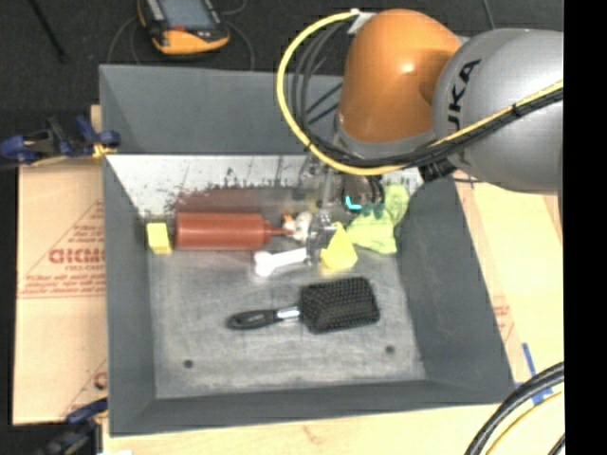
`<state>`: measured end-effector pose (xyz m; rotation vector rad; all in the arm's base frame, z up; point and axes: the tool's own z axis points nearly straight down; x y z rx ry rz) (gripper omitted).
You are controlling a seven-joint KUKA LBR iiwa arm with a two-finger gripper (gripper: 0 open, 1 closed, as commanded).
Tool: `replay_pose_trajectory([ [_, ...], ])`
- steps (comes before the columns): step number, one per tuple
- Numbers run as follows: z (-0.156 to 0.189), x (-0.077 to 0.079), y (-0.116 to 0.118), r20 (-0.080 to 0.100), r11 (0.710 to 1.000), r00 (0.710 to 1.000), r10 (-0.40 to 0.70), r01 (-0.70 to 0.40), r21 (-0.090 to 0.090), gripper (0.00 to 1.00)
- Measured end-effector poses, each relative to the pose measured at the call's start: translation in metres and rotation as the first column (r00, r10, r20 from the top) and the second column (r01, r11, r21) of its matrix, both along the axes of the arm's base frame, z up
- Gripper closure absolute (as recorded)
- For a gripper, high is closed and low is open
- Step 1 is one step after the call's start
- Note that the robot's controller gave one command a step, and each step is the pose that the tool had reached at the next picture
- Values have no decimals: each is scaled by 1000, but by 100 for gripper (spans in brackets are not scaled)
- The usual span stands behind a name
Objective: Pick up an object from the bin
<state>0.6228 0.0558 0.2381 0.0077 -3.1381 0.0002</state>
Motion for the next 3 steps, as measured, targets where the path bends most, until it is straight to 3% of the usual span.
replay_pose_trajectory([
  [1, 5, 1, 0, 8, 1000, 1000, -1, 1, 1, 0],
  [2, -54, 15, 7, 15, 999, 999, 33, -33, -1, 0],
  [3, -103, 12, 7, 8, 972, 972, 234, -234, -2, 0],
])
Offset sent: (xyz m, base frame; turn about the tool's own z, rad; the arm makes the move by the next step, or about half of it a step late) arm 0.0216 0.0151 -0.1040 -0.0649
